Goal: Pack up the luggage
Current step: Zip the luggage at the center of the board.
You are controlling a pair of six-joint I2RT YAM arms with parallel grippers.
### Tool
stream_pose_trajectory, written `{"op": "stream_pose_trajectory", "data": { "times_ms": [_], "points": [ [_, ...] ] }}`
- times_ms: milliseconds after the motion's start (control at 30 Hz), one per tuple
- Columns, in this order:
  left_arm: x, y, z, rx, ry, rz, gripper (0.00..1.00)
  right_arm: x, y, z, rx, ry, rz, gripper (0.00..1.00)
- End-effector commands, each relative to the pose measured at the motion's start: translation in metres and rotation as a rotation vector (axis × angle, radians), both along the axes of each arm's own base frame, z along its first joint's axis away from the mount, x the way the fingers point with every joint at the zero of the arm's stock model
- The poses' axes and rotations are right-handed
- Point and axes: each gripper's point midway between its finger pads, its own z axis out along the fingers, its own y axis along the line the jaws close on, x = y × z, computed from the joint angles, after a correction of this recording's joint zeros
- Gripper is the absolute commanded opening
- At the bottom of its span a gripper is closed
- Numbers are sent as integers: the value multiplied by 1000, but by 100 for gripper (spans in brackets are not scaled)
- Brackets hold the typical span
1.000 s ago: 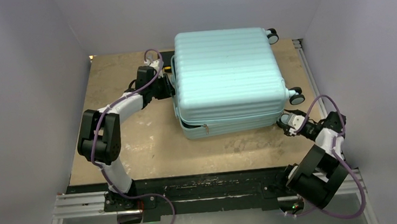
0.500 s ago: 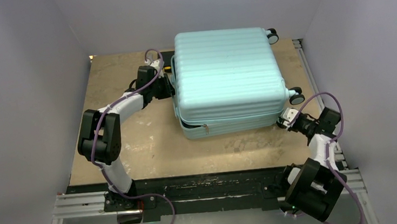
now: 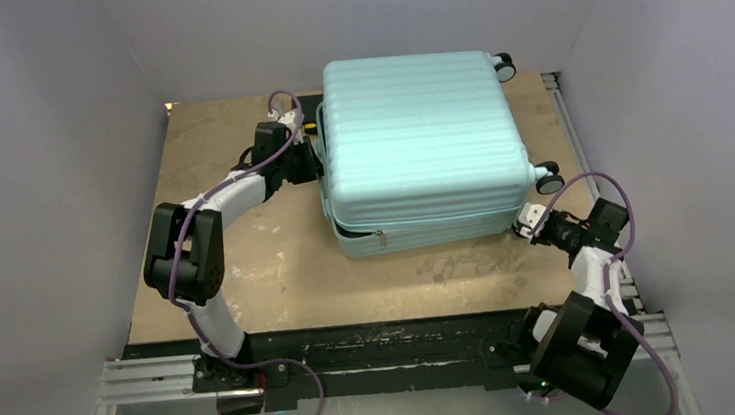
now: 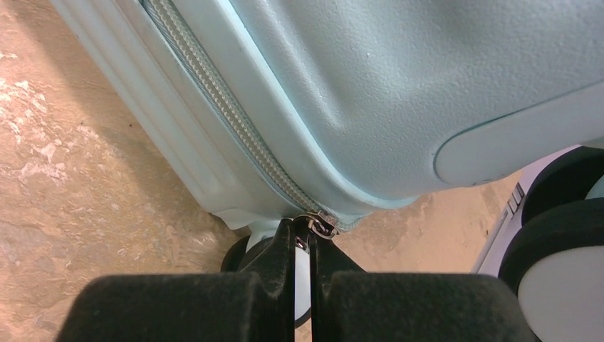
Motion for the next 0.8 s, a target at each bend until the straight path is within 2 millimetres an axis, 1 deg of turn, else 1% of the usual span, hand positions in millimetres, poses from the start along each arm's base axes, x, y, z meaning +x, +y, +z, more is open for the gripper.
{"op": "stream_pose_trajectory", "data": {
  "times_ms": [0, 133, 267, 367, 500, 667, 767],
  "points": [
    [-1, -2, -18, 51, 18, -10, 0, 6, 14, 29, 52, -70, 53, 0],
    [-2, 2, -18, 66, 16, -5, 0, 10, 10, 29, 101, -24, 16, 0],
    [-1, 7, -20, 97, 18, 10, 0, 12, 4, 22, 125, 24, 6, 0],
    [0, 15, -24, 135, 21, 35, 0, 11, -1, 21, 152, 47, 7, 0],
    [0, 23, -27, 172, 25, 61, 0, 9, -13, 22, 175, 48, -2, 0],
    [1, 26, -27, 191, 24, 73, 0, 8, -30, 15, 197, 70, -22, 0],
    [1, 29, -27, 204, 24, 81, 0, 7, -35, 13, 227, 84, -26, 0]
  ]
}}
